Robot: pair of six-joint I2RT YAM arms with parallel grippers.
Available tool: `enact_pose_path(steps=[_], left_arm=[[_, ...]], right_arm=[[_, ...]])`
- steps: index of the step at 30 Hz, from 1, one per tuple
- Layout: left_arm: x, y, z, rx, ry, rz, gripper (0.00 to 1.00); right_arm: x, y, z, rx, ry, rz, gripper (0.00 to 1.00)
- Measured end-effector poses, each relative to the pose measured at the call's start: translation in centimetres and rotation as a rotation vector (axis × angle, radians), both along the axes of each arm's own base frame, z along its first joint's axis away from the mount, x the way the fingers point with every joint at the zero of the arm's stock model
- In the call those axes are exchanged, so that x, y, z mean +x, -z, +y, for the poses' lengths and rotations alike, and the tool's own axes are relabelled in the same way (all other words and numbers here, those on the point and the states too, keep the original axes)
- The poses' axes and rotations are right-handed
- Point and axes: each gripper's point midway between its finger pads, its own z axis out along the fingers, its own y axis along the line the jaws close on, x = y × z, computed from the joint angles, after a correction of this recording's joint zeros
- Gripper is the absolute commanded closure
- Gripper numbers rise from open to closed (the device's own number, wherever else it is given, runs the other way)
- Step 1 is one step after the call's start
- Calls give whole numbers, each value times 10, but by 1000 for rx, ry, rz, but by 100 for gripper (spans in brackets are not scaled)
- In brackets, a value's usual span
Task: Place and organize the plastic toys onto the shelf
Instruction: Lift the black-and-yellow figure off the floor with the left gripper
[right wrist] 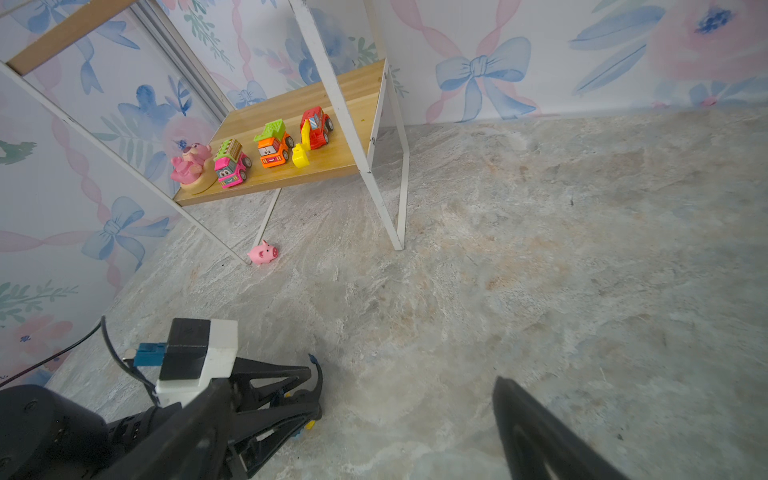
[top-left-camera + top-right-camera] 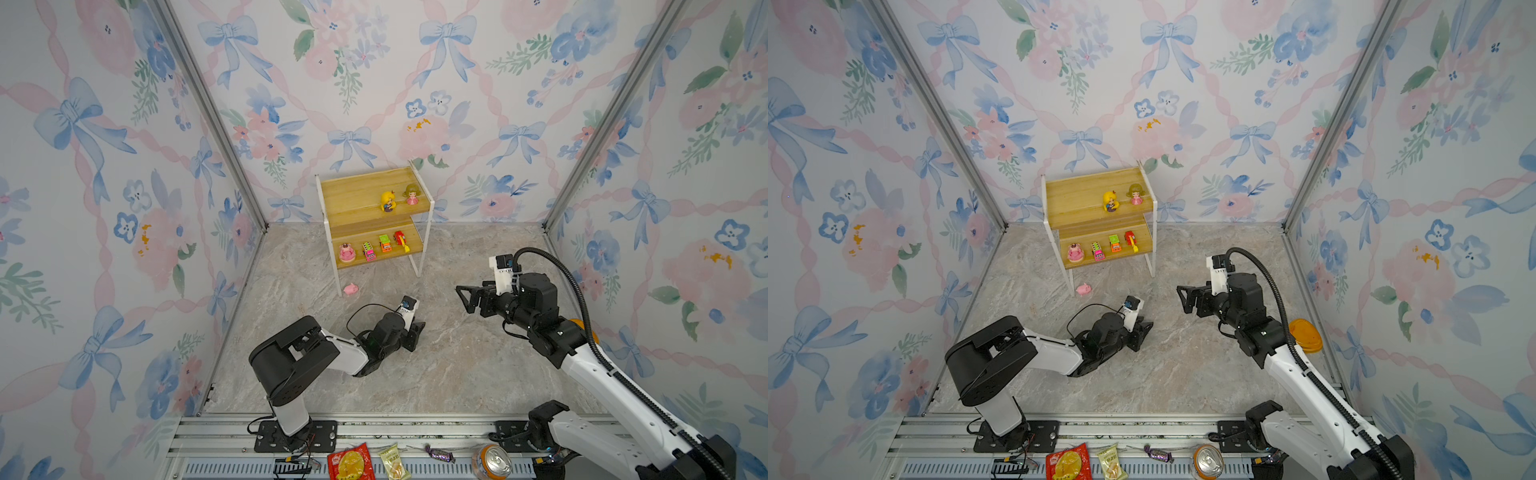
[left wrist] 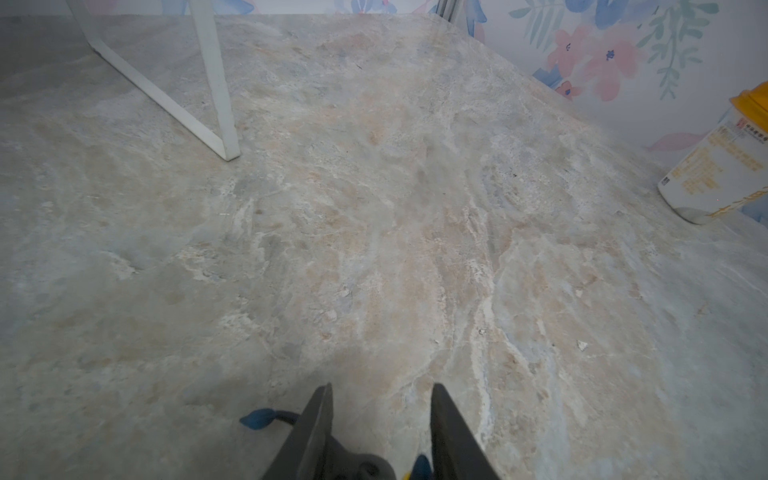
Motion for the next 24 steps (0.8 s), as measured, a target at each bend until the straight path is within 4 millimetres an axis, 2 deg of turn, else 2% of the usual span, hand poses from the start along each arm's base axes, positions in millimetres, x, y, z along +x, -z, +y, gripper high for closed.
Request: enact_pose_path(steps=[3,18,20,24], left_arm=[[3,-12,-2,-2,-4,-4,65],[31,-110,-10,-159,-46,-62,67],[35,-116,-6,-171,-51,-58,64],[35,-108,-1,-143,-37,-39,53]], right_arm=[[0,-1,0,1,0,-4,1],[0,-2,0,3,1,-7,0],[1,-2,0,3,1,-7,0],[0,-3,-1,3,4,-10,0]])
